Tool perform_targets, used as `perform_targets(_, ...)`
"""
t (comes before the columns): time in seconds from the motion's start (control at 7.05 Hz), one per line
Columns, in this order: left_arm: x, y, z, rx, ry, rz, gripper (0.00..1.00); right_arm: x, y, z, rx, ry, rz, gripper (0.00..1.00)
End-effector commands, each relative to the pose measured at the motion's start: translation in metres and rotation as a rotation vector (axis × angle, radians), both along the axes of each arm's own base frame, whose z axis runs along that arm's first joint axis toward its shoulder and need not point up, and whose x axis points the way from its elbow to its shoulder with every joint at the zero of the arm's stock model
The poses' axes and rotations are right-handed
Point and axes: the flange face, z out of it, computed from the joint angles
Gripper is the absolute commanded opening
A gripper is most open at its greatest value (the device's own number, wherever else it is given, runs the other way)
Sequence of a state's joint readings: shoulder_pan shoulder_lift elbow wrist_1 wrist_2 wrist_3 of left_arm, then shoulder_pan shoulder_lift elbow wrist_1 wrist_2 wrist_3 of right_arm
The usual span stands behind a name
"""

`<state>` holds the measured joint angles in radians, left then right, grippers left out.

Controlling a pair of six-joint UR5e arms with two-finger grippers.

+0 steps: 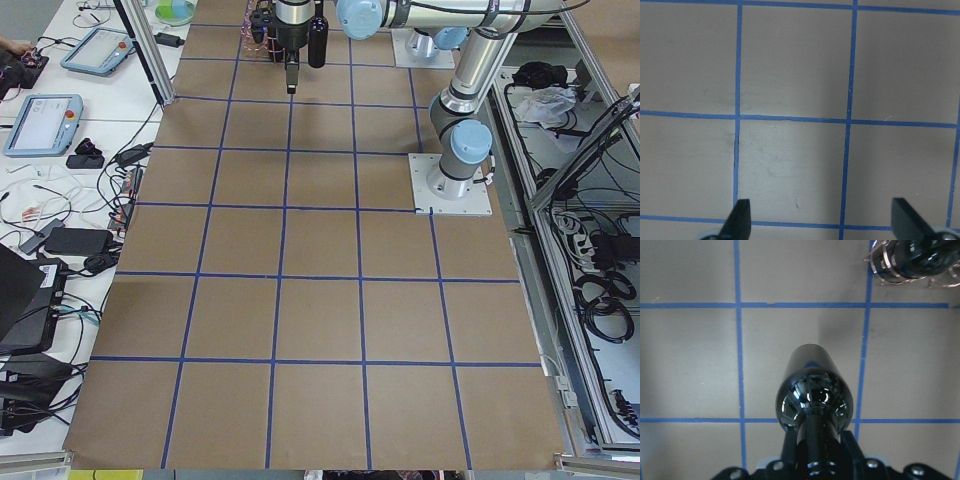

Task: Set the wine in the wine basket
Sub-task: 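Carry the bottle to the copper rack and lay it in the empty slot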

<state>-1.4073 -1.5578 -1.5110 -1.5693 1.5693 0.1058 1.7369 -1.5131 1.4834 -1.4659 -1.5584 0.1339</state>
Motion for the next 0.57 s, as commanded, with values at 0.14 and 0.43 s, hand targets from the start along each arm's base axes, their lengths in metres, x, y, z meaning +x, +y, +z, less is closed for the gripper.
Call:
perform_targets(0.14,-0.001,0.0,0.0,-0.001,0.0,-0.001,1.0,-0.141,-0.03,0.012,0.007,0.022,0.159,0.04)
perform_targets(0.43,-0.001,0.001,-0.001,0.007,0.002,-0.012,1.0,-0.205,-0.042,0.022,-0.012,0.017,0.163,0.04)
